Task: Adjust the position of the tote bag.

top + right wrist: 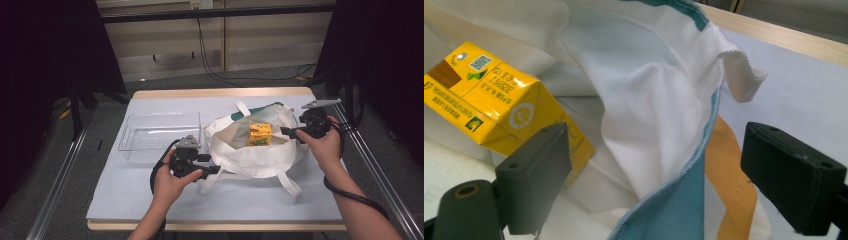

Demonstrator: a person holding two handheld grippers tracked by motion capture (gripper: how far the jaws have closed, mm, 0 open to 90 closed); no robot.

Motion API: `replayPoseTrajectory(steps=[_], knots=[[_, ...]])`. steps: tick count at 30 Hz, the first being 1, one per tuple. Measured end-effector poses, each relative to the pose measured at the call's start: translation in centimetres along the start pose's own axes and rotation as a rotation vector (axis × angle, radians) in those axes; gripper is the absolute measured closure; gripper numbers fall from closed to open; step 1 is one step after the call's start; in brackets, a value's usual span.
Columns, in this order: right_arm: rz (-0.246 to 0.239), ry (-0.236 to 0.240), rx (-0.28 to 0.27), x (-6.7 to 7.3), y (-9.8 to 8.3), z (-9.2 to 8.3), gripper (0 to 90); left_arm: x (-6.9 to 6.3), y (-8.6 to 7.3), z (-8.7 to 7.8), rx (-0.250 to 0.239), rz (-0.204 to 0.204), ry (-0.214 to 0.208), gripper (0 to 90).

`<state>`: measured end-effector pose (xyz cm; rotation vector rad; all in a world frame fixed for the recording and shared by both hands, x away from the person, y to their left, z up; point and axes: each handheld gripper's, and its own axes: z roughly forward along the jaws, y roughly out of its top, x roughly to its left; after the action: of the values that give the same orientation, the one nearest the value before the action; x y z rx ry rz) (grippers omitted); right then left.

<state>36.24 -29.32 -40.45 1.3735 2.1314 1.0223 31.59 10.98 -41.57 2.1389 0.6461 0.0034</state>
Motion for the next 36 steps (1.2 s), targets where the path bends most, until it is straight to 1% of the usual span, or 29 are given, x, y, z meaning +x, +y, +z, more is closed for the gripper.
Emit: replayPoseTrajectory(steps=[2, 5, 6, 8, 9, 10, 13, 14, 15, 16, 17, 18, 21, 24, 26, 28, 31, 33, 34, 36], knots=[[0.001, -0.004, 0.001, 0.1, -0.1, -0.1, 12.3, 0.0, -0.1, 0.0, -0.007, -0.009, 0.002, 43.2], [-0.002, -0.002, 0.003, 0.2, -0.1, -0.1, 12.3, 0.0, -0.3, -0.3, 0.002, -0.006, 0.006, 43.0], [0.0, 0.002, 0.002, 0.2, -0.2, -0.1, 12.3, 0.0, -0.3, -0.3, -0.005, -0.003, 0.004, 43.0], [-0.001, -0.001, 0.005, 0.2, -0.3, -0.1, 12.2, 0.0, -0.4, -0.6, -0.017, -0.011, 0.008, 42.6], [0.0, -0.002, 0.004, 0.2, -0.3, -0.2, 12.2, 0.0, -0.3, -0.8, -0.014, -0.006, 0.01, 42.4], [-0.003, 0.0, 0.003, 0.2, -0.4, -0.2, 12.2, 0.0, -0.3, -0.8, -0.022, -0.011, 0.011, 42.3], [-0.001, 0.002, 0.005, 0.4, -0.5, -0.2, 12.1, 0.0, -0.1, -1.2, -0.034, -0.005, 0.013, 41.7], [-0.005, 0.005, 0.005, 0.5, -0.6, -0.3, 12.1, 0.0, 0.1, -1.3, -0.031, -0.002, 0.016, 41.3], [-0.006, 0.009, 0.006, 0.5, -0.7, -0.2, 12.0, 0.0, 0.2, -1.3, -0.04, -0.006, 0.015, 40.9], [-0.009, 0.007, 0.007, 0.6, -0.7, -0.2, 12.0, 0.0, 0.3, -1.3, -0.035, 0.002, 0.011, 40.6], [-0.01, 0.005, 0.01, 0.6, -0.8, -0.2, 12.0, -0.1, 0.4, -1.2, -0.044, -0.003, 0.01, 40.6], [-0.005, 0.009, 0.01, 0.6, -0.8, -0.3, 12.0, -0.1, 0.6, -1.2, -0.037, 0.007, 0.009, 40.6], [-0.009, 0.009, 0.011, 0.6, -1.0, -0.3, 12.0, 0.0, 1.0, -1.2, -0.031, 0.012, 0.01, 40.6], [-0.008, 0.001, 0.02, 0.6, -1.1, -0.4, 11.9, 0.1, 1.6, -1.2, -0.041, 0.01, 0.005, 40.6], [-0.012, 0.008, 0.009, 0.6, -1.2, -0.5, 11.9, 0.2, 2.0, -1.2, -0.037, 0.012, 0.004, 40.5], [-0.011, 0.005, 0.01, 0.7, -1.2, -0.6, 11.9, 0.2, 2.3, -1.2, -0.043, 0.012, 0.001, 40.5], [-0.017, 0.012, 0.011, 0.9, -1.3, -0.8, 11.9, 0.4, 2.9, -1.2, -0.044, 0.016, 0.005, 40.6], [-0.016, 0.012, 0.01, 1.0, -1.3, -0.8, 11.9, 0.4, 3.3, -1.3, -0.056, 0.015, 0.007, 40.5], [-0.015, 0.022, 0.008, 1.0, -1.3, -0.8, 11.9, 0.4, 3.5, -1.3, -0.057, 0.024, 0.009, 40.5], [-0.018, 0.024, 0.006, 1.1, -1.4, -0.8, 11.9, 0.5, 3.8, -1.3, -0.056, 0.031, 0.013, 40.3]])
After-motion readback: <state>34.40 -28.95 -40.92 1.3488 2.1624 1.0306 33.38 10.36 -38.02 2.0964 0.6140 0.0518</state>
